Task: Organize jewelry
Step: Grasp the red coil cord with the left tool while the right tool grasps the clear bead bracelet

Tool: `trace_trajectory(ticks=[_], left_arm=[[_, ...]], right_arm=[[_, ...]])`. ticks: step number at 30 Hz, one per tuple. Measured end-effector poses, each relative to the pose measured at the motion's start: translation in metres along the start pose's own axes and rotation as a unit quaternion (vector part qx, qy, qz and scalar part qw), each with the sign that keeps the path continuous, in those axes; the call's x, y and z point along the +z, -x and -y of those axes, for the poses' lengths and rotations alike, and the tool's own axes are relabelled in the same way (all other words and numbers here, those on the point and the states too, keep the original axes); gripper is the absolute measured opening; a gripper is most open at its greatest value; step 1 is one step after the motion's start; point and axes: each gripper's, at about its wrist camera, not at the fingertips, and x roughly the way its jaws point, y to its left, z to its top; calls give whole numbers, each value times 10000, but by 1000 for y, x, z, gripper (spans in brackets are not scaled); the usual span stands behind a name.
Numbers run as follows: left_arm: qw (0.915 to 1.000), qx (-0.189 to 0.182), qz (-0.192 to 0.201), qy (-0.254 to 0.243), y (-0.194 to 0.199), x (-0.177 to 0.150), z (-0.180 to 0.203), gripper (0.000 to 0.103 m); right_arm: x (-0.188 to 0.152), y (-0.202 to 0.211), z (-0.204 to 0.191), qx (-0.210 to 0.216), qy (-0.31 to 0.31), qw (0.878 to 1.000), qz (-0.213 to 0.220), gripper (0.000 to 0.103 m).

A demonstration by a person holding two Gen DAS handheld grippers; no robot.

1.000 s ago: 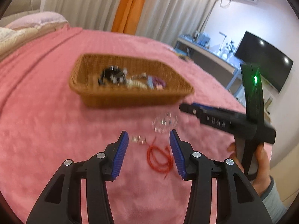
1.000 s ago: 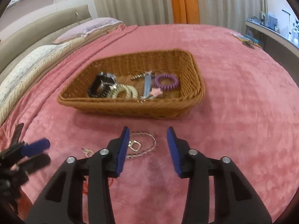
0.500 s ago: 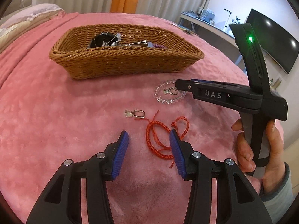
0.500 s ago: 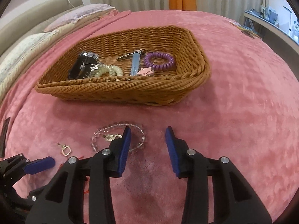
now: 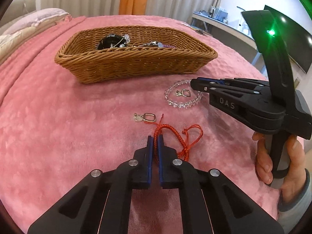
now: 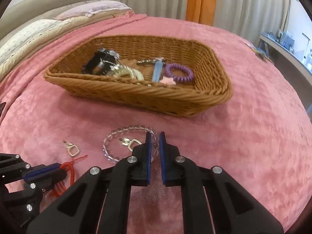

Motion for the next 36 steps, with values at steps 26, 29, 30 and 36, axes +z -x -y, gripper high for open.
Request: trace_trajectory(ticks=[26,29,30,36], left_arm=[[9995,-289,93,81,20,-22,-2,3],[9993,-345,105,81,20,-24,-3,3],[9993,-360,106,82,19,-24,-3,3],[9989,-449,106,122,18,-25,-5,3]], right_arm=[[-76,79,8,-81,-589,9982,-62,7],[-81,82,12,-73,-570,9983,-68,7],[-82,84,13,-51,-561,9984,-83,8],[-76,76,16,34,-490,9986,-197,19]])
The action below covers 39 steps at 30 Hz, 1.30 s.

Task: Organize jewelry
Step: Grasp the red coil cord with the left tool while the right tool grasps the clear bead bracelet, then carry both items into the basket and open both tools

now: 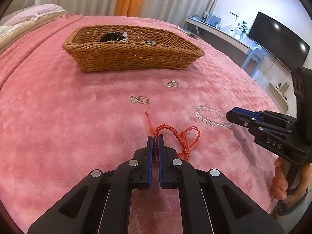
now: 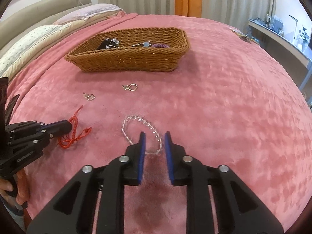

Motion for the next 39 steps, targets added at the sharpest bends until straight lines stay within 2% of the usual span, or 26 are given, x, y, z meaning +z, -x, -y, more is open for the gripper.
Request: trace_trajectory(ticks=[8,13,14,16,17,24,29,35,39], left_arm=[[10000,-68,-15,27,-1,-1,-2,3],[10000,-69,-13,24,-2,-1,-2,3],[10000,-70,-12,26,-2,-1,-2,3],[10000,-73,-15,29,-2,-1,-2,3],[10000,-71,-11,28,-2,-1,-2,3],[9998,48,168,54,6,2,-1,3],[9986,57,534,-8,26,10,4,3],[9956,349,835,-238,47,33,15,3],[9908,584,1131,-469,62,64,24,3]], right_arm=[[9,-27,5,58,-26,9995,-298,19],[9,-33,-14,-281,432,9982,-292,19],[9,-33,-16,-342,505,9978,-279,18],[8,-32,-23,-382,631,9970,-245,6],[7,-31,-24,-339,653,9970,-231,6],[11,-4,-24,-174,523,9984,149,6],[23,20,-27,-67,456,9979,463,6],[47,50,-27,7,426,9955,841,6],[72,66,-29,44,476,9925,1129,6]])
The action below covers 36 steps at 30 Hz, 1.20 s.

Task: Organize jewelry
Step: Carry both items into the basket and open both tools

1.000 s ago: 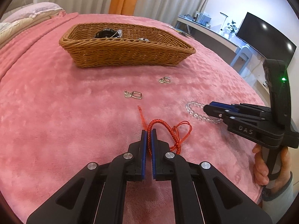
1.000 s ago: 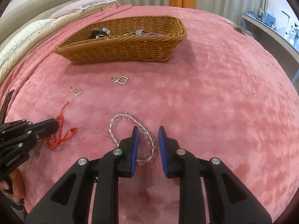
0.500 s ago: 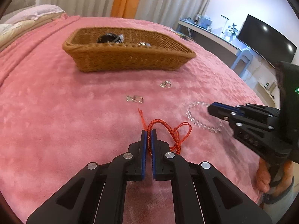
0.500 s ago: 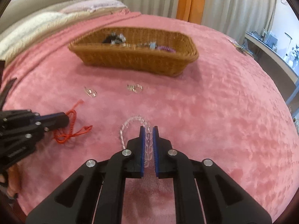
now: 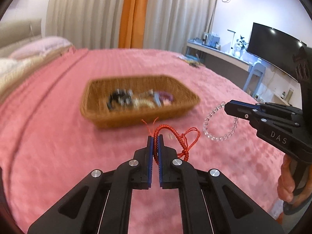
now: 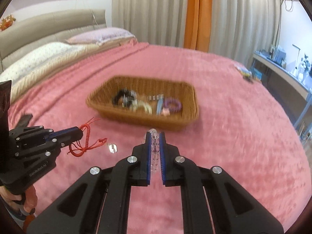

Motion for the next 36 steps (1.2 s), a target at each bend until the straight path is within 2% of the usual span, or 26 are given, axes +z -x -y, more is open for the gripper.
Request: trace_trajectory(ticks=[4,9,13,18,22,26,31,35,36], left_arm=[[9991,251,282,-186,-2,33,-1,3],[9981,329,464,-228,-20,68,-7,3],[9980,354,497,-192,-42,86,-17,3],[9983,449,353,-126,-76,87,-33,3],[9988,478,107,70,-110,79,-52,3],[9989,391,-81,239,-130,67,-62,3],[9987,413,-237,155,-142,61,-65,3],[9990,385,-180,160,-139,60,-67,4],[9990,373,-162,162,-139,60,-68,8]], right_arm=[[34,-8,2,49,14,9997,227,6],[70,-34,3,222,-121,9991,342,6],[83,-63,-1,274,-128,9991,299,6],[87,-111,9,611,-585,9964,-8,6],[83,-160,25,884,-926,9903,-545,6],[71,-180,36,709,-1027,9900,-652,6],[57,-196,39,246,-852,9932,-752,6],[52,-198,45,389,-942,9924,-682,7],[53,-196,46,391,-950,9926,-644,7]])
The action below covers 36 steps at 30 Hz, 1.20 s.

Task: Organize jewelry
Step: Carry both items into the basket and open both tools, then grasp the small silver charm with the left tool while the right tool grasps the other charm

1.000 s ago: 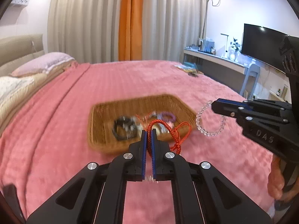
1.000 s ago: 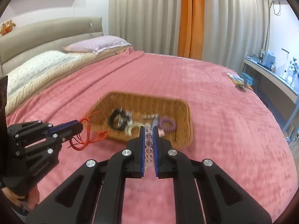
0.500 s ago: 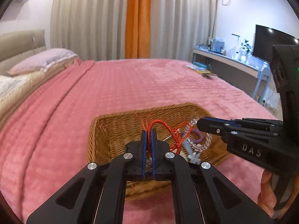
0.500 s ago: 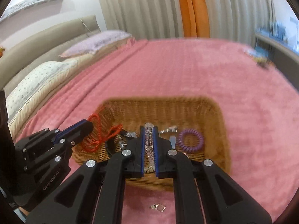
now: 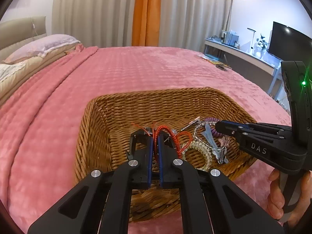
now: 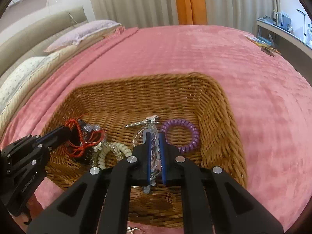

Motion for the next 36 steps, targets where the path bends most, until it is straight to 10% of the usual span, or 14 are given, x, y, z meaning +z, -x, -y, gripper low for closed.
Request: trace_trajectory(ticks=[3,6,20,36], left_arm=[[9998,-66,144,87,10,0,-3,40],[9990,-192,368,186,26,2,-6,44],[9940,-480,953,242,109,-16,7,52],[9915,-1132,130,621,98,-77,-10,52]], right_arm=[[1,9,4,122,-105,9998,137,21],[2,21,7,148,-200,9992,308,45],[-40,105,-31,174,428,9951,870,45],[-88,73,-32,43,395,9992,104,45]])
